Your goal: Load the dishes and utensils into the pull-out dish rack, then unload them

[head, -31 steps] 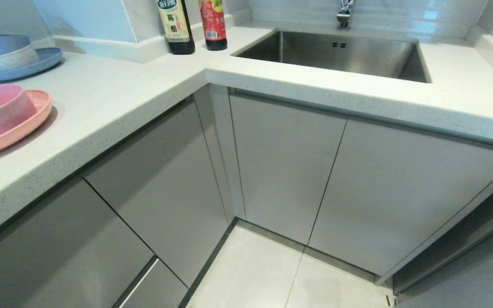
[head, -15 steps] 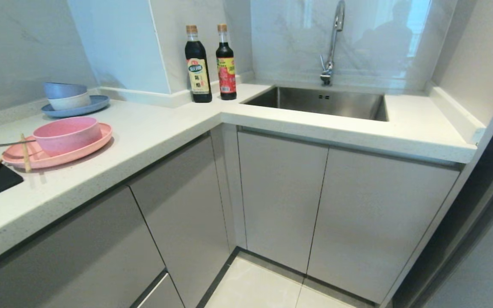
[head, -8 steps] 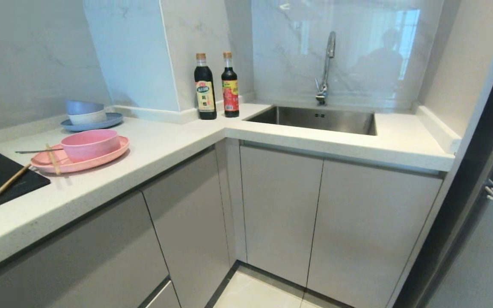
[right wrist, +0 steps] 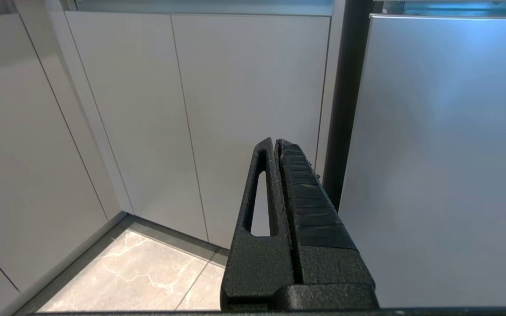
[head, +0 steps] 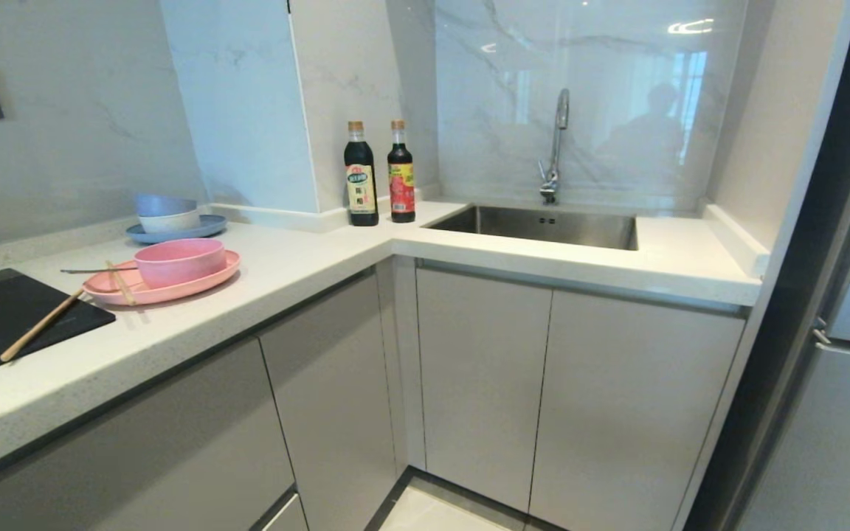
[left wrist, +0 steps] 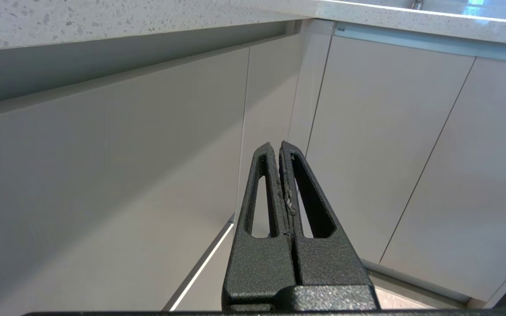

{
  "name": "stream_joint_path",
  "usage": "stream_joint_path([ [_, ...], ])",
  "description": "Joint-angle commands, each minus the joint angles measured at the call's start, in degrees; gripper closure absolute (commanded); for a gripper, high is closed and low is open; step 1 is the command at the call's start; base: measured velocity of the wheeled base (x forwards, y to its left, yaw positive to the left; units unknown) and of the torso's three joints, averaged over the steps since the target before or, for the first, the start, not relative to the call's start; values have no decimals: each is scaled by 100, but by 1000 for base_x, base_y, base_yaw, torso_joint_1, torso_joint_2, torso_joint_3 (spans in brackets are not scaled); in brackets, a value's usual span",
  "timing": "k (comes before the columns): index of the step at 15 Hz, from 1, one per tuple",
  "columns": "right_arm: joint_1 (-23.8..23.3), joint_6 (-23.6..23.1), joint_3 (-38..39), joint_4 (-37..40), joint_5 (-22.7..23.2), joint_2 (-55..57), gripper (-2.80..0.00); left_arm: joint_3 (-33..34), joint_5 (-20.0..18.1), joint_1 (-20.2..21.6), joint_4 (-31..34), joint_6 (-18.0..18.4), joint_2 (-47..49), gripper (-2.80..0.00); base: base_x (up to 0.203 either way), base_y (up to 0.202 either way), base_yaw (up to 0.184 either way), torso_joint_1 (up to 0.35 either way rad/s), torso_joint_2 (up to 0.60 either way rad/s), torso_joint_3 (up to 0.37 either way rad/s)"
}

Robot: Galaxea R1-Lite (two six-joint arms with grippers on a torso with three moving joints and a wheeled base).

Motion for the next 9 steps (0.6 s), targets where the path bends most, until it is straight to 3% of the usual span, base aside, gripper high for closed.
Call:
stream_joint_path([
  [1, 3, 0, 9, -2, -1, 0, 0, 18, 2, 1, -1, -1, 9, 0, 0, 0, 0, 0, 0, 0],
  [9, 2, 0, 9, 3, 1, 0, 0, 18, 2, 1, -1, -1, 9, 0, 0, 0, 0, 0, 0, 0],
])
